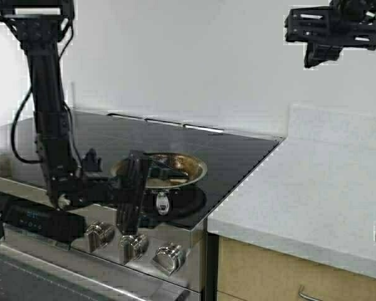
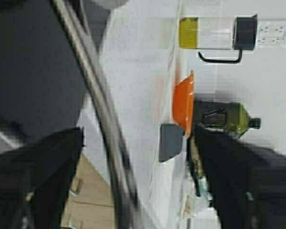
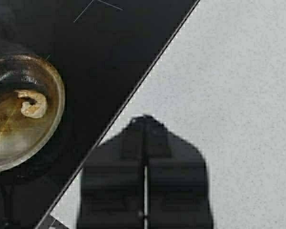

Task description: Add oil to the pan and cook the shrimp and serve it

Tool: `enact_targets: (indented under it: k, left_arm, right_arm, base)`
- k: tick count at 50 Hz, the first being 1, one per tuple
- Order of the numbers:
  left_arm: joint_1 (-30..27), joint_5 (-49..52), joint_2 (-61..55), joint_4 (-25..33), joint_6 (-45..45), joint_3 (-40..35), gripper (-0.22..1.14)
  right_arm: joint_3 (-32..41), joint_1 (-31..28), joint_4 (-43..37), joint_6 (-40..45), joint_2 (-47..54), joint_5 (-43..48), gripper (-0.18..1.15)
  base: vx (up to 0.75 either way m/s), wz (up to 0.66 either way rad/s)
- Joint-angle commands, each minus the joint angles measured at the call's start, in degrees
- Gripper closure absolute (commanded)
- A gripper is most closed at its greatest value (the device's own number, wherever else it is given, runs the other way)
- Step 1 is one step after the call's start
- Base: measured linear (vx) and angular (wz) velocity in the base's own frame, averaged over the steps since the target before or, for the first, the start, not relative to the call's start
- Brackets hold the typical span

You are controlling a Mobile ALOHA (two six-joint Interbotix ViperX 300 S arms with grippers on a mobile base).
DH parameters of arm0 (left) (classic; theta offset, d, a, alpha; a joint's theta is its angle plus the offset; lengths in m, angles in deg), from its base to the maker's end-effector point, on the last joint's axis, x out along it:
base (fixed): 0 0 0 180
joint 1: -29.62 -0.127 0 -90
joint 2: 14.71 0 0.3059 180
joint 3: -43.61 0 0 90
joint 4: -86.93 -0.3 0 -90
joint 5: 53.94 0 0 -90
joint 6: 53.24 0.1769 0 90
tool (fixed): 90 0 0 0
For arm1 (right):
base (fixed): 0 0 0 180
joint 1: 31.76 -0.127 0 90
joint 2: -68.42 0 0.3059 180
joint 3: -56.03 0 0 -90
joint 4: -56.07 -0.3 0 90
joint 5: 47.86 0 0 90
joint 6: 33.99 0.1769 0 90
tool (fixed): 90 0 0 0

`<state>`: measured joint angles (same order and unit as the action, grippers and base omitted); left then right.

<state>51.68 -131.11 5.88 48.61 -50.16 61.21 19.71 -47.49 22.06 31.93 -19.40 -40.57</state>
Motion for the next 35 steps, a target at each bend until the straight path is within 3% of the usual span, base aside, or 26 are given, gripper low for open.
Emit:
enact_targets:
  k: [1, 15, 21, 26, 32, 35]
  left_arm:
    - [0.97, -0.53, -0.18, 0.18, -2.29, -2.99, -0.09]
    - [1.23, -0.88, -1.58, 0.44, -7.91, -5.62, -0.07]
    - [1.23, -0.97, -1.85, 0.7, -9.84, -6.06, 0.05]
    - [1.23, -0.88, -1.93, 1.14, -11.51, -6.15, 0.34]
    - [1.23, -0.88, -1.76, 2.55, -13.36, -5.71, 0.87]
    - [1.23, -0.88, -1.67, 3.43, -13.62, -5.36, 1.04]
  right_arm:
    - [0.53, -0.09, 0.09, -0.09, -0.62, 0.62, 0.9]
    - [0.62, -0.09, 0.09, -0.09, -0.44, 0.7, 0.9]
    - [0.53, -0.09, 0.18, -0.09, -0.35, 0.88, 0.9]
    - [0.53, -0.09, 0.18, -0.09, -0.35, 0.97, 0.9]
    - [0.53, -0.09, 0.18, -0.09, -0.35, 0.97, 0.9]
    - [0.53, -0.09, 0.09, -0.09, -0.35, 0.97, 0.9]
  base:
    - [0.0, 0.0]
    - [0.0, 0.0]
    - [0.0, 0.0]
    - [0.0, 0.0]
    - [0.0, 0.0]
    - [0.0, 0.0]
